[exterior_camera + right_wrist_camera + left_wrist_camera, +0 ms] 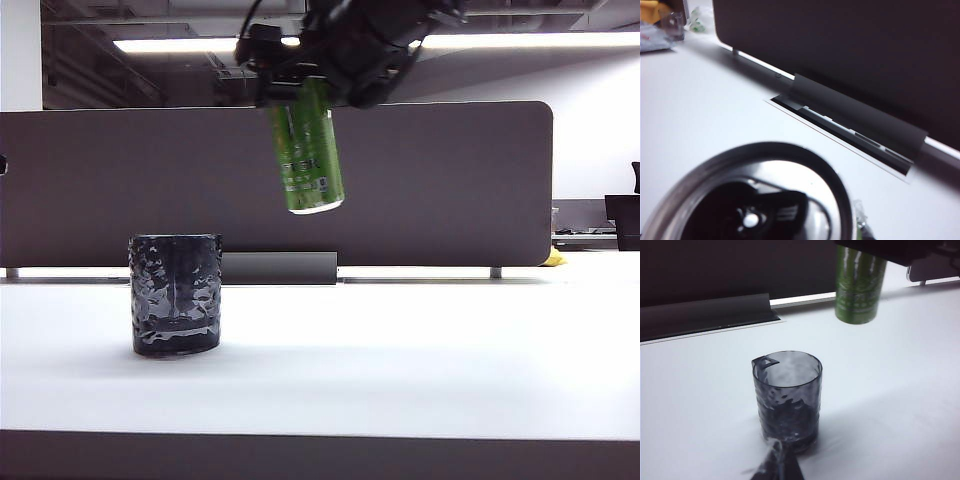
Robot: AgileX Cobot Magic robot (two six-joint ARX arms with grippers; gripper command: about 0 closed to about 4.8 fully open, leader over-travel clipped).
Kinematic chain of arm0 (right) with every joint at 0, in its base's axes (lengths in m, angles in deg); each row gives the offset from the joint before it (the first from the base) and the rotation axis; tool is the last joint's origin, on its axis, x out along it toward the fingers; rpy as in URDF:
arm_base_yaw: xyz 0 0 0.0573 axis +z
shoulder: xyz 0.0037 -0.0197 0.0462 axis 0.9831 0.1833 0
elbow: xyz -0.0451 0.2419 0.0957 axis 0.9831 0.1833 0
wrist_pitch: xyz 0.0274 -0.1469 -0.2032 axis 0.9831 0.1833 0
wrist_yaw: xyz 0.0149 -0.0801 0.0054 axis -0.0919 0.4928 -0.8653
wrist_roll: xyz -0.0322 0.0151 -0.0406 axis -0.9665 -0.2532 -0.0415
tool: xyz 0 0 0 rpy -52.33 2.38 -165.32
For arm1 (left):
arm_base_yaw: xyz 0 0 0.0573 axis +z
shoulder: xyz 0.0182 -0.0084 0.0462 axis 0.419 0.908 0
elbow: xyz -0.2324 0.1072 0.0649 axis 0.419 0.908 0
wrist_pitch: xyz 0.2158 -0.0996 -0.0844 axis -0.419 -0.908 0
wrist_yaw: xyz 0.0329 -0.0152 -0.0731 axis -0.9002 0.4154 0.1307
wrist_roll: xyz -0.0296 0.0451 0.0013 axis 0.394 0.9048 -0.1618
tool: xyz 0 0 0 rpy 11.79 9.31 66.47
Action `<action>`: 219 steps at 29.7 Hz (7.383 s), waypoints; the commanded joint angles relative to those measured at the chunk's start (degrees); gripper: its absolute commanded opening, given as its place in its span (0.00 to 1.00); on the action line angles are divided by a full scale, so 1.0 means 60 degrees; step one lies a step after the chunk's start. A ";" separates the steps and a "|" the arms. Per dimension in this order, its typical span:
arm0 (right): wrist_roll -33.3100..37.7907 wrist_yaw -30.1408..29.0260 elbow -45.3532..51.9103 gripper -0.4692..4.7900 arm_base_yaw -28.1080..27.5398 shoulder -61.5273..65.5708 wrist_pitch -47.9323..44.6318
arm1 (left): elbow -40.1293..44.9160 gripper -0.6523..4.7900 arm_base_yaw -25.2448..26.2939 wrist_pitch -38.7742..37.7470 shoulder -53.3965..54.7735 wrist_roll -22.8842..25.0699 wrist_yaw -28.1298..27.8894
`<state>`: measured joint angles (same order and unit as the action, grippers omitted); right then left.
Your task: Pick up the metal can, pour some water into the cup, then place the can back on the table.
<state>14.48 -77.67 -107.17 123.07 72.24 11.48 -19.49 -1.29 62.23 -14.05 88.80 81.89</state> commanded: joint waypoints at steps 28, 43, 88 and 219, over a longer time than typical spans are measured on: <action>-0.2459 0.0073 -0.1056 0.67 0.0659 0.1053 0.0645 | -0.0015 0.11 0.1056 0.0128 0.0007 0.0000 0.0000; -0.3614 0.0069 -0.1231 0.67 0.0674 0.1891 0.0288 | -0.0015 0.11 0.1093 0.0128 0.0007 0.0000 0.0004; -0.7519 0.0685 -0.1847 0.67 0.0678 0.2164 0.1698 | -0.0011 0.11 0.1093 0.0128 0.0007 0.0000 0.0004; -1.1981 0.0718 -0.1847 0.67 0.1144 0.2306 0.0761 | -0.0015 0.11 0.1093 0.0128 0.0007 0.0000 0.0004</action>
<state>-56.93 -73.67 -117.83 129.76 86.53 18.32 -19.49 5.18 62.26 -14.05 88.80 81.87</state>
